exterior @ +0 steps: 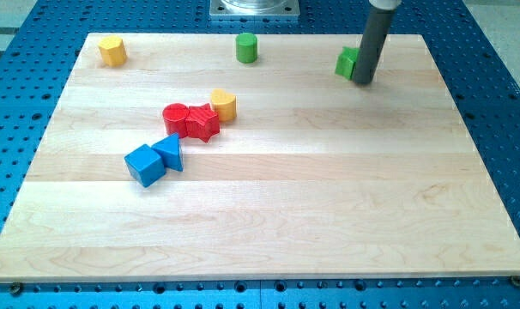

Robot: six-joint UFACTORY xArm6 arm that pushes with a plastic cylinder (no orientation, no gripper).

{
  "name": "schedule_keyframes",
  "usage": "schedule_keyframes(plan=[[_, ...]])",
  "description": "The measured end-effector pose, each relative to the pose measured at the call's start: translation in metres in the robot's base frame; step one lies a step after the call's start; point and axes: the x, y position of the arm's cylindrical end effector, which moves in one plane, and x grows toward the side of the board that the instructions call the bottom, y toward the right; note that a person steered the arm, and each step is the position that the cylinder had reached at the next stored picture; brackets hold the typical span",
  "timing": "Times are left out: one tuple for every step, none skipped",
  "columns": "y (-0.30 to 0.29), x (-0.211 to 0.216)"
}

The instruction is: Move the triangle to the center left of the board

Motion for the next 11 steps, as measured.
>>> schedule_keyframes(plan=[[-0.051, 0.02], [-0.048, -0.022], [0.022, -0.035], [0.001, -0.021], [-0.049, 0.067], [-0.135, 0.127], [-0.188, 0.147], [-0.207, 0.243], [-0.277, 0.292], [-0.325, 0.31], [-0.379, 0.325]])
